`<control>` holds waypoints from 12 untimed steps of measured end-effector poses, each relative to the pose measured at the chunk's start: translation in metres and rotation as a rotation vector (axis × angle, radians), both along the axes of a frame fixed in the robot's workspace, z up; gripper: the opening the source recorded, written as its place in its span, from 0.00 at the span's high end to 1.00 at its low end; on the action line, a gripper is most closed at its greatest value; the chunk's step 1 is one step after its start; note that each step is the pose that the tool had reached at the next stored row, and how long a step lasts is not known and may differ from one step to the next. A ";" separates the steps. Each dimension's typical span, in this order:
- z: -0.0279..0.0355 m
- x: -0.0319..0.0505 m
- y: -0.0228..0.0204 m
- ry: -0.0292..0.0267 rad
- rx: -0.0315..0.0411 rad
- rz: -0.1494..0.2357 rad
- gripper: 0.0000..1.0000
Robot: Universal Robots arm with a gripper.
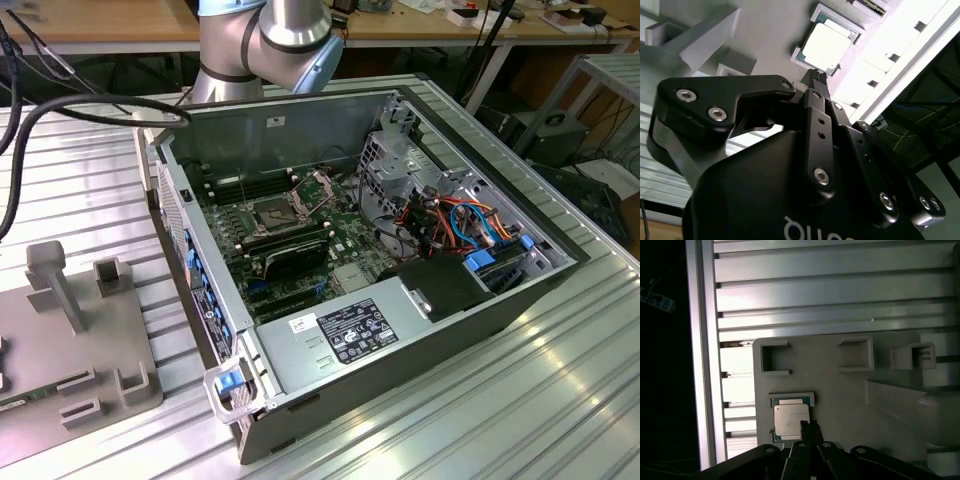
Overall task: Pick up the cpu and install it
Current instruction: 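Reach for the cpu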
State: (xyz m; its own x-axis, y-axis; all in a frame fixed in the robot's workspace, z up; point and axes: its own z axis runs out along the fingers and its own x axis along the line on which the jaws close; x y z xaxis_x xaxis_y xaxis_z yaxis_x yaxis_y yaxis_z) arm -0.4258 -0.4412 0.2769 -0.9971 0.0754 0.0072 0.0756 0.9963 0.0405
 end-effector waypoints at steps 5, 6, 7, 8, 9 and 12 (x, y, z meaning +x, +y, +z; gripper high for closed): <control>-0.0106 -0.0036 -0.0047 -0.0001 -0.0001 0.000 0.89; -0.0122 -0.0040 -0.0053 -0.0001 -0.0002 0.000 0.89; -0.0132 -0.0043 -0.0057 0.0001 -0.0006 0.000 0.89; -0.0145 -0.0046 -0.0061 0.0001 -0.0010 0.001 0.89; -0.0154 -0.0049 -0.0064 0.0002 -0.0013 0.001 0.89; -0.0194 -0.0062 -0.0073 0.0000 -0.0019 0.002 0.89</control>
